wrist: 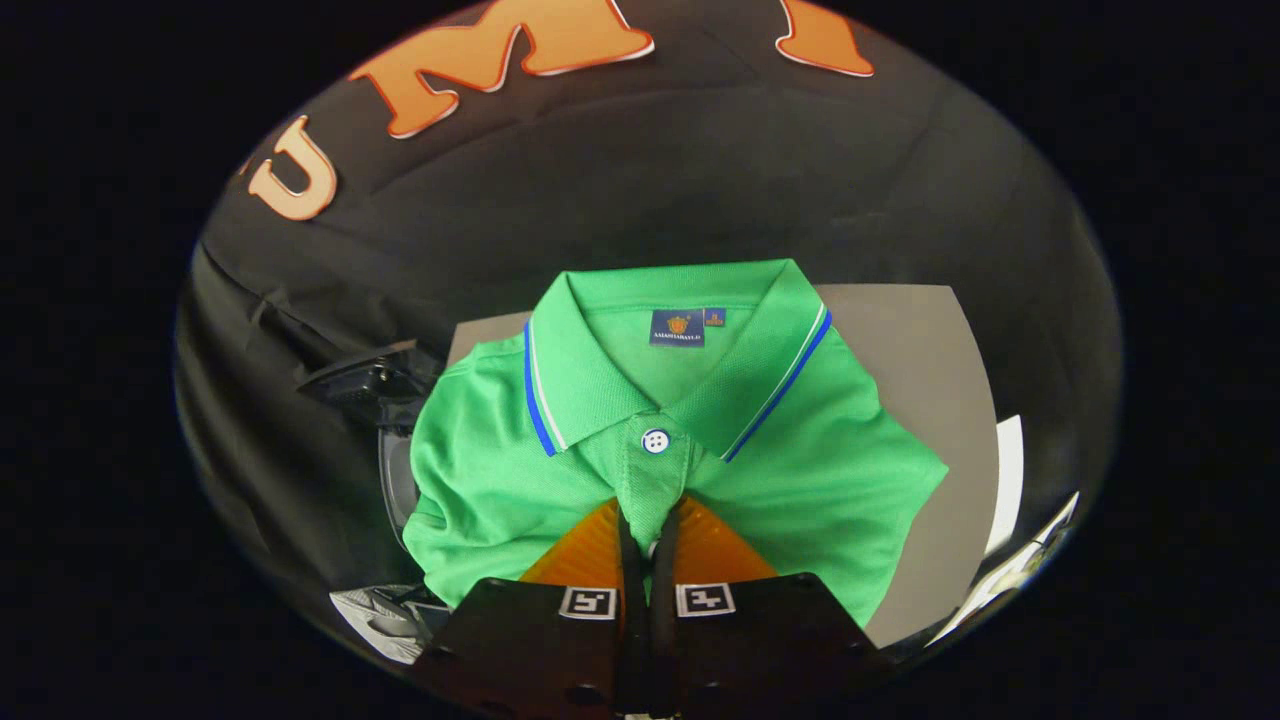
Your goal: Put the clothes into the washing machine and then close the washing machine lid.
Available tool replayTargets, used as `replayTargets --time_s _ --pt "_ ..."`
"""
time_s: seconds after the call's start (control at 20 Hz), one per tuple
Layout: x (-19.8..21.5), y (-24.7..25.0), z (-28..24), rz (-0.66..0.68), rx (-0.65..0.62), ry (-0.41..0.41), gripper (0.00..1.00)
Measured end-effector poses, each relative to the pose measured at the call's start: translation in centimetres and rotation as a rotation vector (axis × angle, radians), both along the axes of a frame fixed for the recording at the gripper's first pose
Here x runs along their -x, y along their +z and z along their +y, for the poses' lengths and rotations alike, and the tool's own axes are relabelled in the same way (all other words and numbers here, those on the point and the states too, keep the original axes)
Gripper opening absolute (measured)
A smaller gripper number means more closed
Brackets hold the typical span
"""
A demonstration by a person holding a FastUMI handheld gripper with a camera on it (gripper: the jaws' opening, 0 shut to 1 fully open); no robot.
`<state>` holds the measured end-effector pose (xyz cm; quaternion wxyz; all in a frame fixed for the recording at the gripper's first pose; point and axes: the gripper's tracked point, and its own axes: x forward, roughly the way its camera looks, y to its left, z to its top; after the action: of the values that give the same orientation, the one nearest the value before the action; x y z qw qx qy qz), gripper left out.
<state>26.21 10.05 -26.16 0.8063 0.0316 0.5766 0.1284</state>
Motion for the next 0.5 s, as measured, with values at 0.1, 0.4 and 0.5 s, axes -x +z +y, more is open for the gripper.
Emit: replayTargets --time_s 0.1,0.4,0.5 --pt "-0.4 0.1 0.1 -0.154 -0.084 -0.056 0.08" --pt "-2.1 1.5 0.7 -0.584 -0.216 -0.112 0.08" --pt "-1.9 3.7 0.7 -0.667 -0.251 -0.147 0.08"
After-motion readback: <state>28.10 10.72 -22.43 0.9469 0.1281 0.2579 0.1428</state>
